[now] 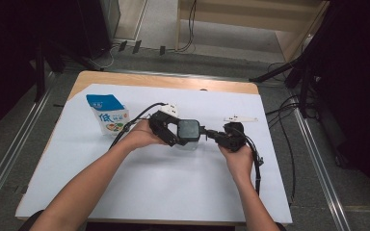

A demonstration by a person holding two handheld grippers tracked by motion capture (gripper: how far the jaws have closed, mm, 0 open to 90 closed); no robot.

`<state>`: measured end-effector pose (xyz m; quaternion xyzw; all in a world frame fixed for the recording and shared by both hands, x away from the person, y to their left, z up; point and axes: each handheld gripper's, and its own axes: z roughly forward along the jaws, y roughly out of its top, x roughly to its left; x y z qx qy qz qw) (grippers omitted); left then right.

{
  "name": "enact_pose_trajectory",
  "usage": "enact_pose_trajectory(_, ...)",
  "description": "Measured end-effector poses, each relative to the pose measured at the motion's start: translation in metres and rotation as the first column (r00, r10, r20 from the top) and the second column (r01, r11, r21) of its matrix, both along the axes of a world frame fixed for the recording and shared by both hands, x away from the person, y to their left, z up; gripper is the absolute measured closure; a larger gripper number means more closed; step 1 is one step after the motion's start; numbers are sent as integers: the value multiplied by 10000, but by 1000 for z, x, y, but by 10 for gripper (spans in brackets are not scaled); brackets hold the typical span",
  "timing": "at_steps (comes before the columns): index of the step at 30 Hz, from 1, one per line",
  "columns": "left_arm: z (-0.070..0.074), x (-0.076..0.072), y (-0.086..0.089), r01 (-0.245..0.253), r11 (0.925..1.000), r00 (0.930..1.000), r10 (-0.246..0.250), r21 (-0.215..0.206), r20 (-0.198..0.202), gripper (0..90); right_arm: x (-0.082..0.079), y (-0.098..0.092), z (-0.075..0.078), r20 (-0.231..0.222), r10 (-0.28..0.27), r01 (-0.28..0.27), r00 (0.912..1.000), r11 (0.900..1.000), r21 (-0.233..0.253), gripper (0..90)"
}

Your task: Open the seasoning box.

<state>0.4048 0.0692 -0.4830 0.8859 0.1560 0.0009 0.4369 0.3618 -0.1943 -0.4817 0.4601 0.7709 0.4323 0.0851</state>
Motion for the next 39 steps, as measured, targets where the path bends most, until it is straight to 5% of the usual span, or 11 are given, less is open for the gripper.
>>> enact_pose_trajectory(39,21,-3,9,207,9998,9990,-208,7,400,163,-1,3,2,8,114,-114,9999,9999,47,900)
